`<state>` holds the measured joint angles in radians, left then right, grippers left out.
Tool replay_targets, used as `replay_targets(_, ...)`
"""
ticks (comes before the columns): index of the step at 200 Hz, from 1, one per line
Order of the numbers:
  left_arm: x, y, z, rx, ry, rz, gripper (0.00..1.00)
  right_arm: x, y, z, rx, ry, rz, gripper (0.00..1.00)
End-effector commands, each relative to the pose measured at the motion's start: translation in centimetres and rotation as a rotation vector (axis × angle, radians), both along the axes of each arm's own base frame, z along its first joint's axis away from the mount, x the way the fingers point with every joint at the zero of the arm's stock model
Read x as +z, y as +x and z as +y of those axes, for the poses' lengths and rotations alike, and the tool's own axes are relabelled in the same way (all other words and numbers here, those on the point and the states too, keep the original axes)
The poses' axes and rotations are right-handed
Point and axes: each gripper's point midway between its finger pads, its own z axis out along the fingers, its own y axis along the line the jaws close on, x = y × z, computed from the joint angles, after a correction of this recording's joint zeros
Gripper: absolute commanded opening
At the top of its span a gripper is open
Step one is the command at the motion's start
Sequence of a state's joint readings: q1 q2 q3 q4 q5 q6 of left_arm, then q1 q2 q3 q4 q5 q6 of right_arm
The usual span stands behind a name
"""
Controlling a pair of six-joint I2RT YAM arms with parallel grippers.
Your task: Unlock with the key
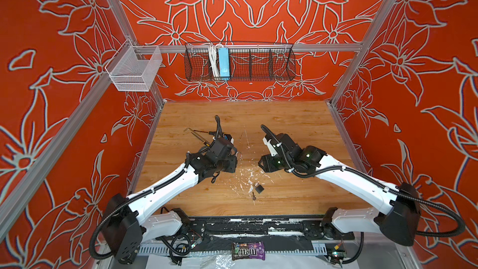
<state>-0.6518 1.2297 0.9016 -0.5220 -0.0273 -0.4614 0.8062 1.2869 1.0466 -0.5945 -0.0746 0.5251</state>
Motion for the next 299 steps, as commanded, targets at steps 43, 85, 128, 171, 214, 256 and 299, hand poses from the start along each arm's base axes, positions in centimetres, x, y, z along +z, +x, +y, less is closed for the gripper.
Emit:
replay_targets(43, -3.8, 1.7, 0.4, 0.100, 0.065, 0.192, 0.00, -2.5, 1.1, 0.9, -0.019, 0.031, 0.015, 0.59)
replay_targets(85, -5.7, 2.6, 0.9, 0.145, 0.086, 0.290, 0.00, -3.3, 1.2, 1.5, -0.038, 0.069, 0.035, 0.59)
replay_targets(128, -7.5, 3.2, 1.2, 0.181, 0.077, 0.332, 0.00, -4.1, 1.2, 1.7, -0.045, 0.078, 0.048, 0.59)
replay_targets(171, -9.2, 4.1, 2.2, 0.237, 0.157, 0.380, 0.00, -5.3, 1.0, 1.6, -0.043, 0.060, 0.070, 0.58)
replay_targets(214, -10.4, 4.7, 2.1, 0.259, 0.166, 0.396, 0.00, -6.1, 1.1, 1.6, -0.040, 0.045, 0.077, 0.58)
replay_targets(256, -10.8, 4.8, 1.8, 0.274, 0.147, 0.401, 0.13, -6.2, 1.2, 1.8, -0.026, 0.028, 0.081, 0.58)
replay_targets(299, -11.7, 4.6, 1.5, 0.276, 0.142, 0.434, 0.28, -6.3, 1.4, 2.1, -0.022, 0.031, 0.079, 0.58)
